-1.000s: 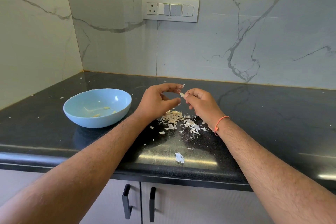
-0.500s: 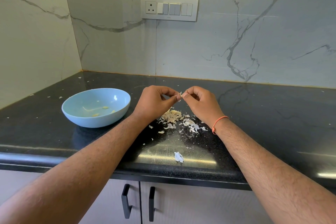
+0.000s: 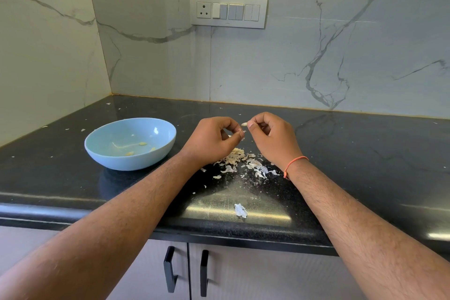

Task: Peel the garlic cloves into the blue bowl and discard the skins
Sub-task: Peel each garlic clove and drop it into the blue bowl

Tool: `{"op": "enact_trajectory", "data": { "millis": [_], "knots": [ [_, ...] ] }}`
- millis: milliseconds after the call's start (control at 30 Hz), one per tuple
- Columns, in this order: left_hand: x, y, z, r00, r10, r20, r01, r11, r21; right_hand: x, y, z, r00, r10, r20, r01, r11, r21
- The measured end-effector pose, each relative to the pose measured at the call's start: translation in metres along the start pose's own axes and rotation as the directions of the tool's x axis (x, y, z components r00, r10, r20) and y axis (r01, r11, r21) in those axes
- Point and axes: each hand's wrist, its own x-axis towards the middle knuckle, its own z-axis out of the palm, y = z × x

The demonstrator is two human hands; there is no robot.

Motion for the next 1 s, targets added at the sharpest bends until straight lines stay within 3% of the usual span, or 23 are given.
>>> {"op": "enact_trajectory", "data": {
  "millis": [133,333,600,1000],
  "knots": [
    [0.001,-0.0016,-0.0019,0.997,-0.08,0.006,0.08,0.995,-0.067,0.0008,-0.001,-0.0008,0.997,0.073,-0.004,-0.073,0.995,0.071],
    [0.0021,-0.0042,-0.0004,0.995,-0.1,0.004,0.1,0.995,-0.027,0.0011,-0.0008,0.0001,0.994,0.102,0.029,-0.104,0.991,0.086],
    [0.0033,-0.0077,-0.0025,0.996,-0.054,-0.076,0.056,0.998,0.021,-0.0005,-0.0038,-0.0015,0.995,0.092,0.043,-0.095,0.992,0.079],
    [0.0026,-0.0039,-0.002,0.994,-0.024,-0.102,0.019,0.999,-0.047,-0.0029,-0.0027,-0.0012,0.996,-0.044,0.075,0.049,0.996,-0.068]
  ]
}}
